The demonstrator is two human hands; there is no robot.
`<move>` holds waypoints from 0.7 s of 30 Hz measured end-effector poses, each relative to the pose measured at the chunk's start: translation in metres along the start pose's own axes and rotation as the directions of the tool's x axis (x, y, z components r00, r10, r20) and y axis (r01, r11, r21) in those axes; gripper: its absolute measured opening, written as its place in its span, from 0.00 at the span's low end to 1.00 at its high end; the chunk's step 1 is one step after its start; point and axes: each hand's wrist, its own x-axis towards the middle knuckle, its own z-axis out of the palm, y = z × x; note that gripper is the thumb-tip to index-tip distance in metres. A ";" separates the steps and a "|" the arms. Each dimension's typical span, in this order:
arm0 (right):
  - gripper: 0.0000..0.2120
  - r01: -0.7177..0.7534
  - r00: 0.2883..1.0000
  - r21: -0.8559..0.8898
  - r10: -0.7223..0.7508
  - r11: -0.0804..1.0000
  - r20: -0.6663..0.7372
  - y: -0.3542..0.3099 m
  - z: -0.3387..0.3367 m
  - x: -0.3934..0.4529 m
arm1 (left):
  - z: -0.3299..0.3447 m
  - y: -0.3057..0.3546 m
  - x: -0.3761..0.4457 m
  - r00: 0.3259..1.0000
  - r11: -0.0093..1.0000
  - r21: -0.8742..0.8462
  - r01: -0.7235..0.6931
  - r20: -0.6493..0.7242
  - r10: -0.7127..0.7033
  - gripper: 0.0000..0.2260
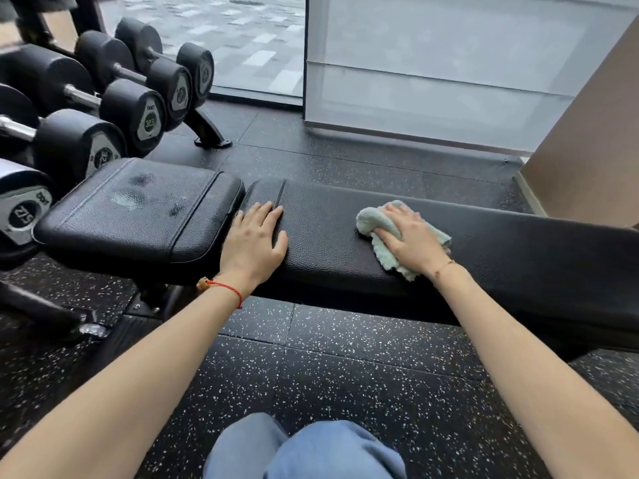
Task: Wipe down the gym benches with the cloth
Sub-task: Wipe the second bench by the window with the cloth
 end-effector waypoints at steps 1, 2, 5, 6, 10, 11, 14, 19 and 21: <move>0.25 0.001 1.000 -0.031 -0.001 1.000 0.005 -0.008 0.007 0.016 | 0.000 0.000 0.000 1.000 1.000 -0.003 0.004 -0.002 -0.004 0.24; 0.25 0.022 1.000 -0.041 -0.022 0.999 0.015 -0.018 0.016 0.031 | -0.001 0.000 -0.001 1.000 1.000 -0.009 0.011 -0.005 -0.011 0.24; 0.26 0.174 0.983 0.007 -0.174 0.985 0.063 -0.058 0.038 0.053 | -0.004 0.000 -0.001 1.000 0.999 -0.033 0.014 0.001 -0.014 0.24; 0.26 0.235 0.968 0.037 -0.237 0.971 0.086 -0.068 0.042 0.051 | -0.005 0.000 -0.001 1.000 0.999 -0.035 0.009 0.006 -0.009 0.24; 0.27 0.499 0.842 0.151 -0.519 0.853 0.146 -0.077 0.051 0.012 | -0.022 -0.003 -0.003 0.999 0.992 -0.122 0.027 -0.016 -0.029 0.21; 0.27 0.526 0.817 0.175 -0.551 0.833 0.169 -0.075 0.051 0.008 | -0.030 -0.008 -0.004 0.999 0.993 -0.118 0.022 -0.031 -0.026 0.21; 0.26 0.514 0.814 0.201 -0.548 0.834 0.192 -0.077 0.052 0.035 | -0.058 -0.036 -0.006 0.998 0.999 -0.008 0.031 -0.055 -0.031 0.21; 0.25 0.357 0.917 0.087 -0.367 0.930 0.154 -0.130 0.071 0.111 | -0.107 -0.097 -0.024 0.976 0.974 0.100 0.204 -0.097 -0.194 0.22; 0.24 0.384 0.908 0.078 -0.391 0.920 0.150 -0.156 0.083 0.115 | -0.117 -0.118 -0.036 0.962 0.957 0.120 0.265 -0.104 -0.253 0.22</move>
